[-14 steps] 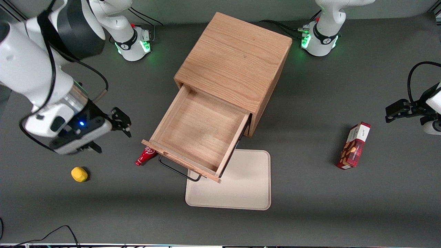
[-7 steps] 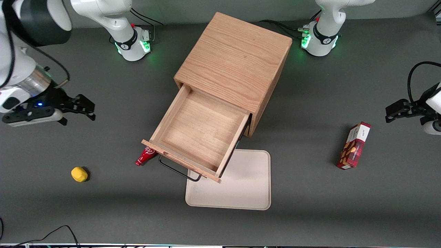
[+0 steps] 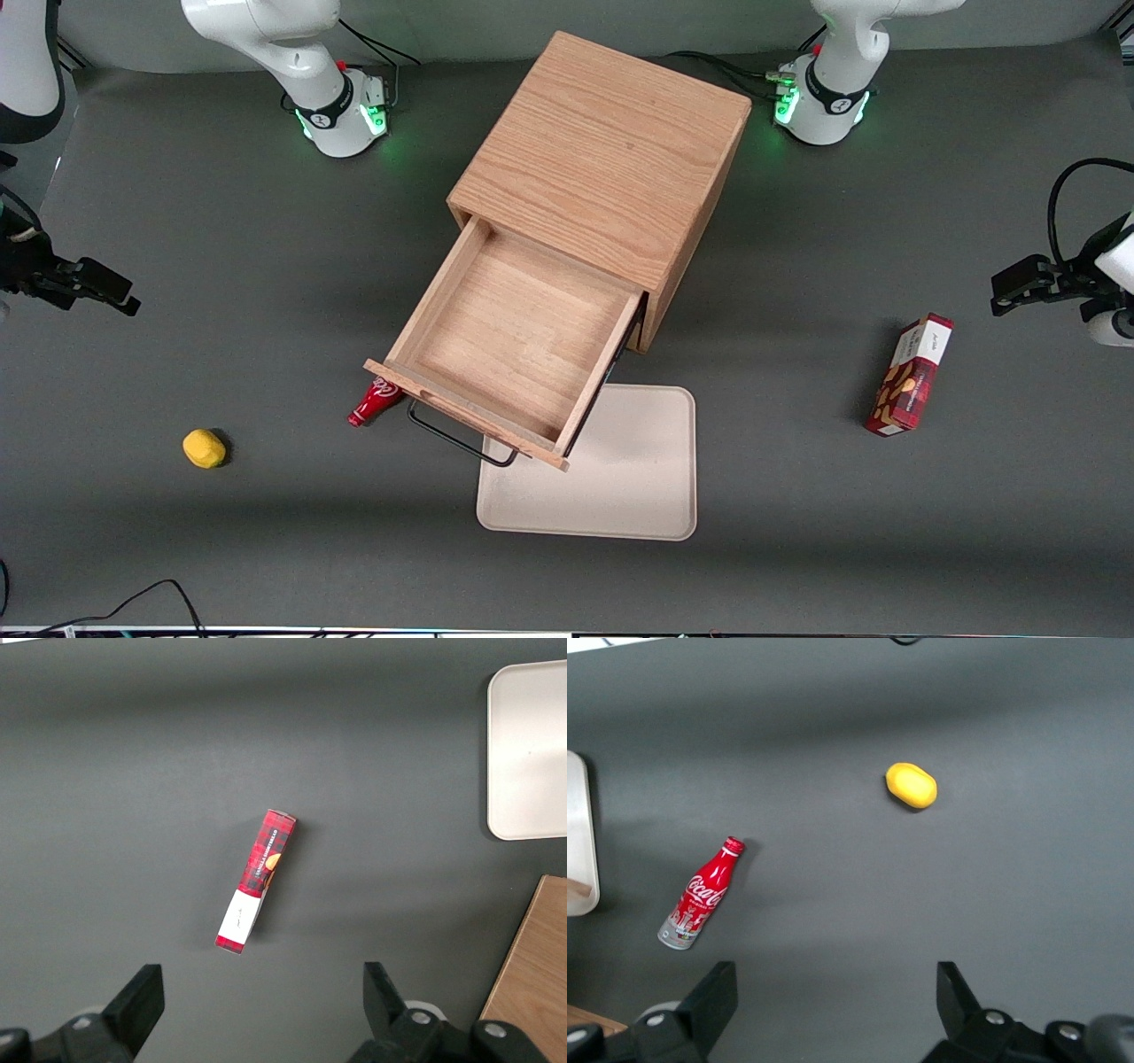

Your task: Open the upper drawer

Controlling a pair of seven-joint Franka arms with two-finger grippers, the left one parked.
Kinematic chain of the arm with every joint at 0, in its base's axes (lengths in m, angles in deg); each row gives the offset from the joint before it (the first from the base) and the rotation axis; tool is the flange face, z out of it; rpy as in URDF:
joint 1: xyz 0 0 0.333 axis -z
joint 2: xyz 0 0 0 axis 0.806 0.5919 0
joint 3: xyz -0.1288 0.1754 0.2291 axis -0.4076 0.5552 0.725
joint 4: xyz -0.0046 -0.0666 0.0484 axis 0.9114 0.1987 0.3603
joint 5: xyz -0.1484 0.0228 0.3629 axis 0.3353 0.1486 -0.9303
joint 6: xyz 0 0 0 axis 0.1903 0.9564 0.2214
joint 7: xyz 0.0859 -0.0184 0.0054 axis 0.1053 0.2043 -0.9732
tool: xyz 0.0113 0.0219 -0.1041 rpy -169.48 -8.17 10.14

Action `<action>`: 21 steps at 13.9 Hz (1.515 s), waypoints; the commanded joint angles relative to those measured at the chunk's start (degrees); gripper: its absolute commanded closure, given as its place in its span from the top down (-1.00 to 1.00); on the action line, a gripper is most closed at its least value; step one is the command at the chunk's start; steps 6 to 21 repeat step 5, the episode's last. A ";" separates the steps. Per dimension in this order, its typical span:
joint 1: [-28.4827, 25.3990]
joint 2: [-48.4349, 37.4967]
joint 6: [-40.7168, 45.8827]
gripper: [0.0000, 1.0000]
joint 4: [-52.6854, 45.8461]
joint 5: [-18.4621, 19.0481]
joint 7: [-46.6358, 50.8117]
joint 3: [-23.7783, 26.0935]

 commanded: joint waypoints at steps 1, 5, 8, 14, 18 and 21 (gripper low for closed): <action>-0.62 0.49 0.62 1.00 -0.45 -0.67 4.24 -0.33; -0.71 6.11 5.26 1.00 -10.01 -1.90 3.89 -0.16; -0.71 6.11 5.26 1.00 -10.01 -1.90 3.89 -0.16; -0.71 6.11 5.26 1.00 -10.01 -1.90 3.89 -0.16; -0.71 6.11 5.26 1.00 -10.01 -1.90 3.89 -0.16; -0.71 6.11 5.26 1.00 -10.01 -1.90 3.89 -0.16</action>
